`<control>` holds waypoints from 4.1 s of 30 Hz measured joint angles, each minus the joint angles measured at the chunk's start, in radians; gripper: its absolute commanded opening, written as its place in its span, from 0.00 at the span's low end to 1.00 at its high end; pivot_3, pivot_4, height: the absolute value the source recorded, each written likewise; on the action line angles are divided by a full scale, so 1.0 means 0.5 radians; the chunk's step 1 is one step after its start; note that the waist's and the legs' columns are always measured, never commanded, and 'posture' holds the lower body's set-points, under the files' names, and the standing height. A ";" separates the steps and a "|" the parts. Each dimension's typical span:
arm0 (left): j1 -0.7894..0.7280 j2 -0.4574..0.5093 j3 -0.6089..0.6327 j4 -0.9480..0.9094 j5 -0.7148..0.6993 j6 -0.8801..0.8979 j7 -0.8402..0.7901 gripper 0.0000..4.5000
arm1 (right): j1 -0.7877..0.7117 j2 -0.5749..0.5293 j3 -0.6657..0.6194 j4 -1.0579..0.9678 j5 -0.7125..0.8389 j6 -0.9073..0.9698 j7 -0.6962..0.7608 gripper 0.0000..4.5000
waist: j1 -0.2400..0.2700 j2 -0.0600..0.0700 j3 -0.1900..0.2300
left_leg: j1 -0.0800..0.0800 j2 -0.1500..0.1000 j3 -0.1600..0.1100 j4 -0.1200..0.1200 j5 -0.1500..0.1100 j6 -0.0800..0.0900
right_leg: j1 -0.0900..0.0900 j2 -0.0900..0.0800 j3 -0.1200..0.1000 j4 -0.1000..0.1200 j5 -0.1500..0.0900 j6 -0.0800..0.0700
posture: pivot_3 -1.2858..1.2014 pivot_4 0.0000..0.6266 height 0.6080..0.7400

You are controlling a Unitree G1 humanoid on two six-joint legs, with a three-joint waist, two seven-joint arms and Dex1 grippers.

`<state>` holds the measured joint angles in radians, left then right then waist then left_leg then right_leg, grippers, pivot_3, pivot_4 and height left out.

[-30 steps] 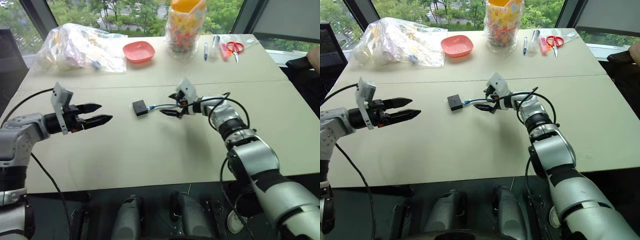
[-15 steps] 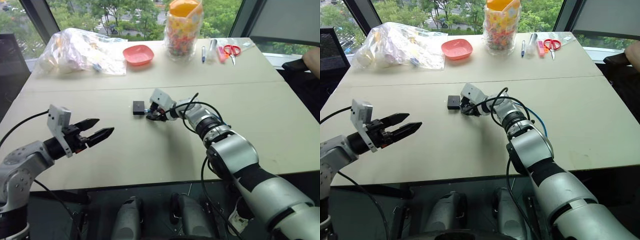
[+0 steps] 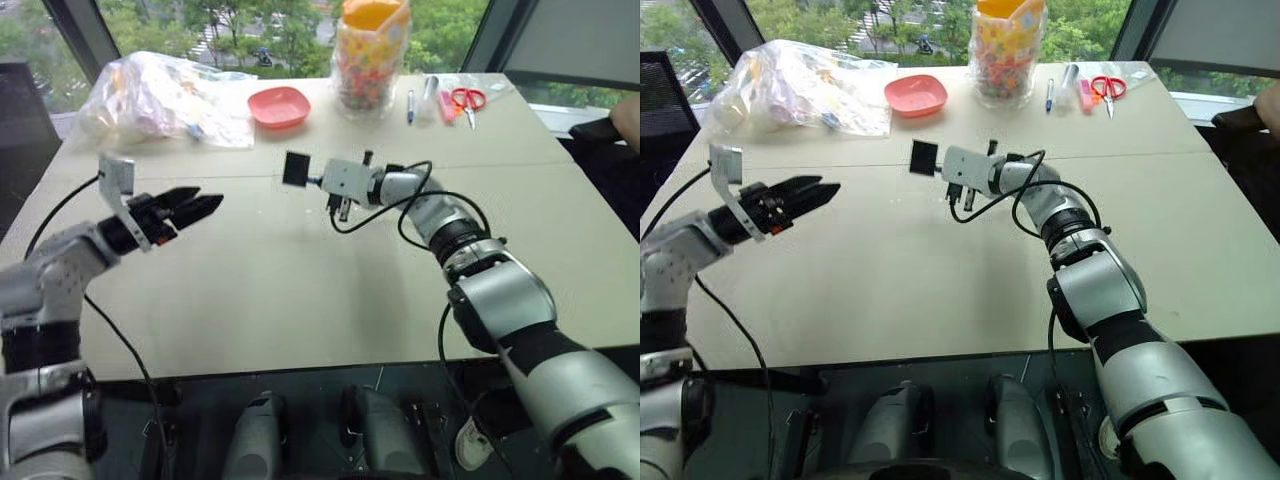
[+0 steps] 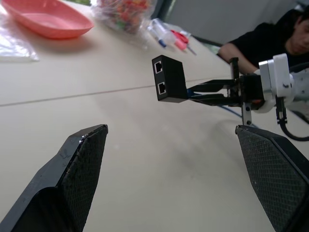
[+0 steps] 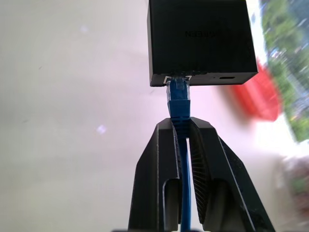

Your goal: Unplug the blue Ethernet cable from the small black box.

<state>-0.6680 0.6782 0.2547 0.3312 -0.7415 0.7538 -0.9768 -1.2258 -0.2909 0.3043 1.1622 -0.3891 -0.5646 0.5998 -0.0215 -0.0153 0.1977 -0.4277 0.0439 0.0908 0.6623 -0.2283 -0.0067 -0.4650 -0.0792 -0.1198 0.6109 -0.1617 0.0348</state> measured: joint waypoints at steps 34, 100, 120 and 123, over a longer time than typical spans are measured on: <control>-1.104 -0.445 -0.092 1.748 0.693 -0.694 -0.632 0.11 | 0.386 -0.259 0.053 -0.865 -0.049 0.083 -0.029 0.84 | 0.011 -0.001 0.000 | 0.001 0.000 0.002 0.002 0.001 -0.001 | 0.001 -0.001 0.001 0.003 0.000 0.000 | 0.52 0.24 1.00; -0.572 -0.633 0.254 0.391 -0.286 0.689 -0.337 0.11 | 1.276 0.502 -0.852 -2.713 2.741 2.568 -0.497 0.27 | 0.015 -0.002 0.001 | 0.001 0.008 -0.015 0.003 0.000 -0.001 | 0.003 0.001 -0.002 -0.001 -0.003 -0.009 | 0.52 0.24 1.00; -0.565 -0.230 0.394 0.574 -0.266 0.476 -0.299 0.11 | 1.236 0.223 -1.164 -2.360 2.759 2.496 -0.564 0.01 | 0.013 0.000 0.002 | -0.002 0.008 -0.015 -0.001 0.000 -0.001 | 0.000 0.000 -0.004 -0.006 -0.004 -0.009 | 0.52 0.24 1.00; -0.566 -0.215 0.408 0.595 -0.225 0.386 -0.254 0.11 | 1.103 0.112 -1.200 -2.204 2.685 2.470 -0.526 0.01 | 0.021 0.002 0.003 | -0.004 0.008 -0.015 -0.002 0.000 -0.001 | 0.000 0.000 -0.004 -0.009 -0.003 -0.009 | 0.52 0.24 1.00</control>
<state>-0.9511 0.5706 0.4587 0.6286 -0.8540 0.9469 -1.1037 -0.6742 -0.2351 -0.2955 0.0603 0.9533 0.6701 0.3368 -0.0108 -0.0143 0.1993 -0.4298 0.0478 0.0833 0.6615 -0.2282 -0.0072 -0.4650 -0.0794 -0.1221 0.6066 -0.1635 0.0304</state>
